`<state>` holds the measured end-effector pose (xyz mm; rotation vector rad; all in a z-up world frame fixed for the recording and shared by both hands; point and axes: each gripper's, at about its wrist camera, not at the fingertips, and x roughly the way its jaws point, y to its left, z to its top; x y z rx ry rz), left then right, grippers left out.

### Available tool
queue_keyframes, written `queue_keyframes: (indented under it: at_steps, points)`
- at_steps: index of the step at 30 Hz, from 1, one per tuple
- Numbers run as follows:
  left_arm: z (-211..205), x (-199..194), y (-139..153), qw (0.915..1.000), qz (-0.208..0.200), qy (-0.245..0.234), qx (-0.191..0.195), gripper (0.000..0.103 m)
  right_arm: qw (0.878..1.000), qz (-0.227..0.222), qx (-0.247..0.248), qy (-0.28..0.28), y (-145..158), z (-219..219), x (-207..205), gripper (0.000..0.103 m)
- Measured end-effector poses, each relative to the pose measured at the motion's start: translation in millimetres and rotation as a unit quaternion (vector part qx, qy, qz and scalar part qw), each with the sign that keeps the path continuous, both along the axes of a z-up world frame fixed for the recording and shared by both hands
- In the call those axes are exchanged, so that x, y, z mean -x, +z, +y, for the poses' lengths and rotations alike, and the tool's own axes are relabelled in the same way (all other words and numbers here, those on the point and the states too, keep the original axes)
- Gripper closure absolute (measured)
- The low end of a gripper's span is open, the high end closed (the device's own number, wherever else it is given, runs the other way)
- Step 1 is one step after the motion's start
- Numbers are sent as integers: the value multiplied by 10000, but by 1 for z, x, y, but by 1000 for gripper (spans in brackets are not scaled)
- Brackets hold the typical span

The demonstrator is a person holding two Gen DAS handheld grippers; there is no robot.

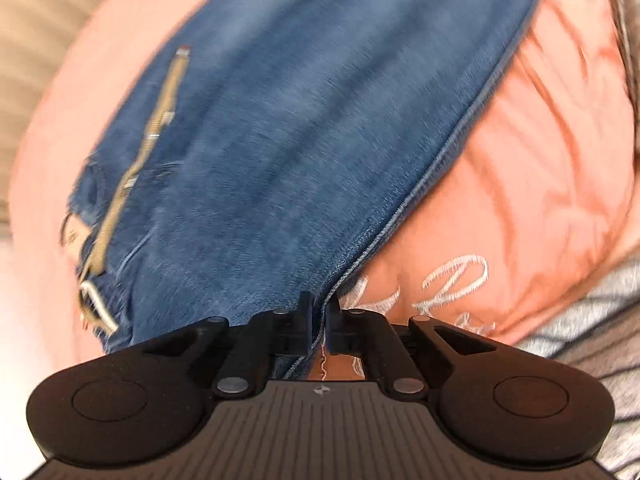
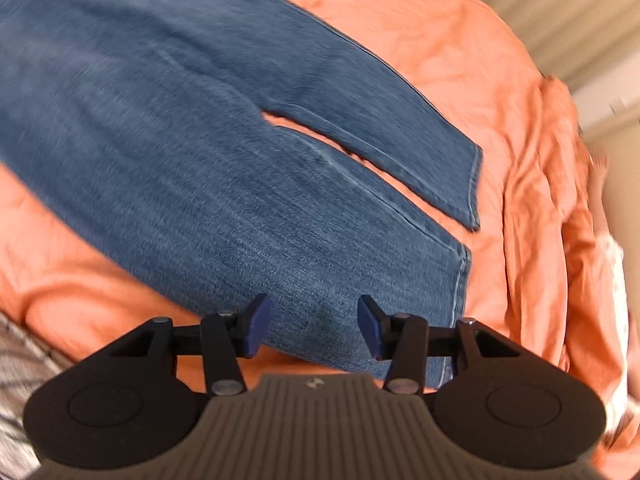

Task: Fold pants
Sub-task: 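Grasp the jeans leg edge with the right gripper while the left gripper holds the waistband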

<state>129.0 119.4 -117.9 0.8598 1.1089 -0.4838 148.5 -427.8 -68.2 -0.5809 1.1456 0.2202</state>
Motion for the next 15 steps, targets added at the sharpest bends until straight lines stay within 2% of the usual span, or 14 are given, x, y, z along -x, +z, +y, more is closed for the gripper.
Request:
queue_keyframes:
  at_steps: [3,6,10,15]
  points:
    - [10,10,16,9972,-460,395,430,98,9994,37,179,304,-4,-5,9,64]
    - [14,7,27,9912,-697,808,783,98,9972,66,416,623,-12,-17,20,64]
    - [12,5,24,9868,-767,1109,899,98,9927,17,791,908,-25,-40,33,64]
    - [6,-11,16,9813,-808,1487,919,97,9908,-179,814,1070,-37,-56,41,64]
